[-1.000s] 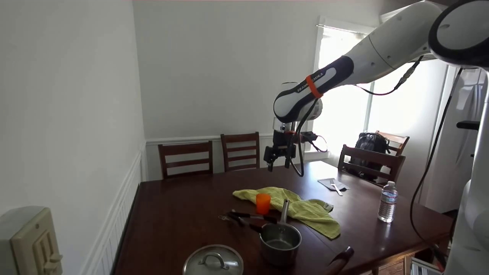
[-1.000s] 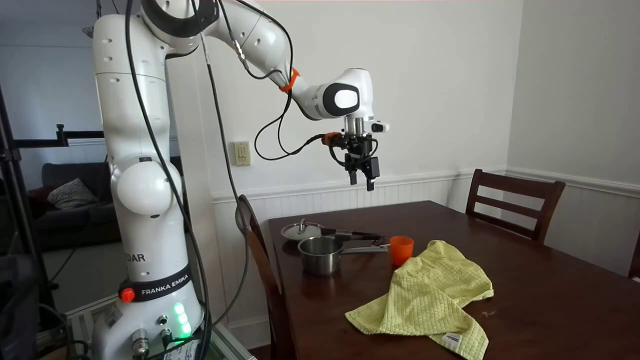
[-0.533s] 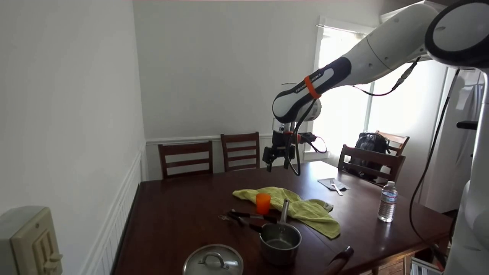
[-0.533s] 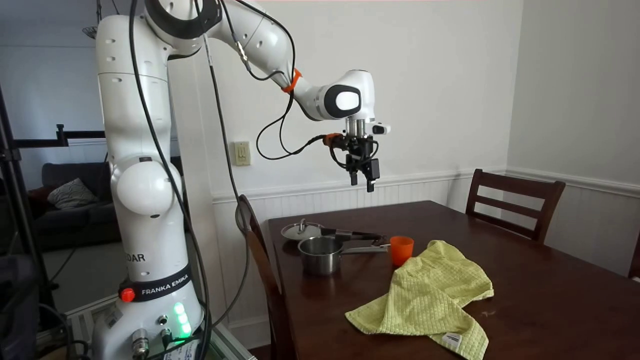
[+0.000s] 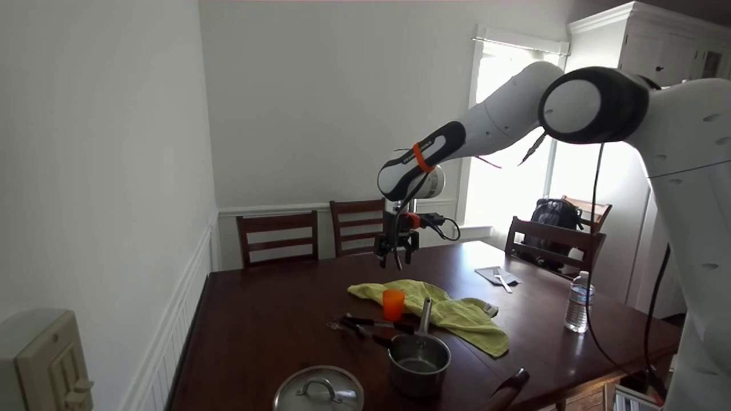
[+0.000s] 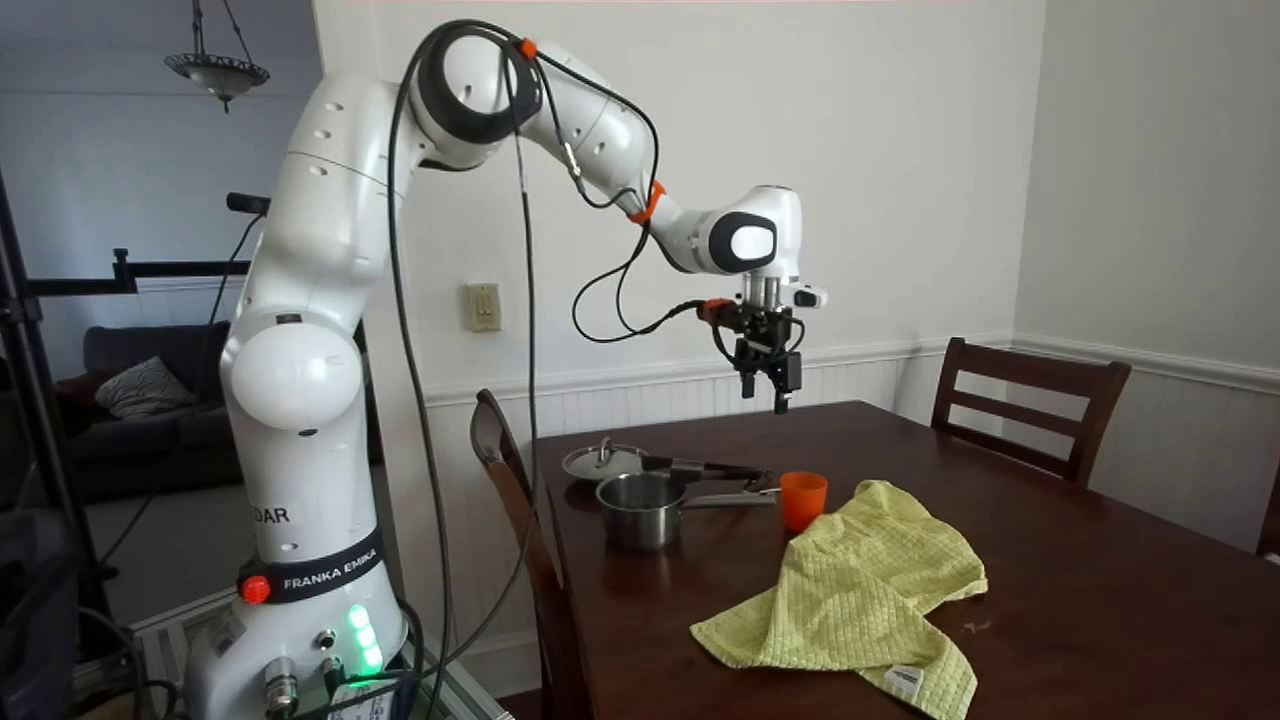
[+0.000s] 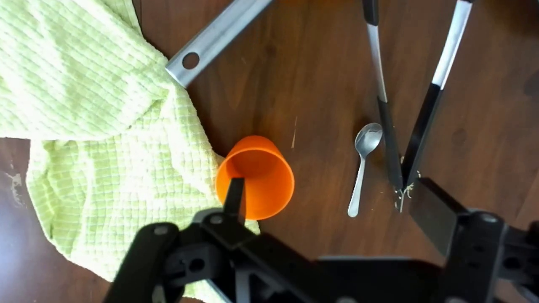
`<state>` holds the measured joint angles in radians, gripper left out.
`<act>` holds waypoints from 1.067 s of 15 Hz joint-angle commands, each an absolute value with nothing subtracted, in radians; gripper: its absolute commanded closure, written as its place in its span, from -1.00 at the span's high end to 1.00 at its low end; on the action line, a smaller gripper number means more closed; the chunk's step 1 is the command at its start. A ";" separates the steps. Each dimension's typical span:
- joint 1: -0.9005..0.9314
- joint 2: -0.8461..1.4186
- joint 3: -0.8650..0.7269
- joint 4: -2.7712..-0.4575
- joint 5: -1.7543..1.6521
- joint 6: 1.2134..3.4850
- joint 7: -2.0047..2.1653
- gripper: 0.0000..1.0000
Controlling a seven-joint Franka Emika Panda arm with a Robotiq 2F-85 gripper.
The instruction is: Put the teaspoon in the orange cup
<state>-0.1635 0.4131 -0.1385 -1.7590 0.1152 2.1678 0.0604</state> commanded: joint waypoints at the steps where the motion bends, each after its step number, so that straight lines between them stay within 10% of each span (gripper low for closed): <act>1: -0.174 0.597 -0.105 -1.509 0.118 2.049 0.023 1.00; 16: -0.160 0.797 -0.064 -1.395 0.149 2.404 0.127 0.82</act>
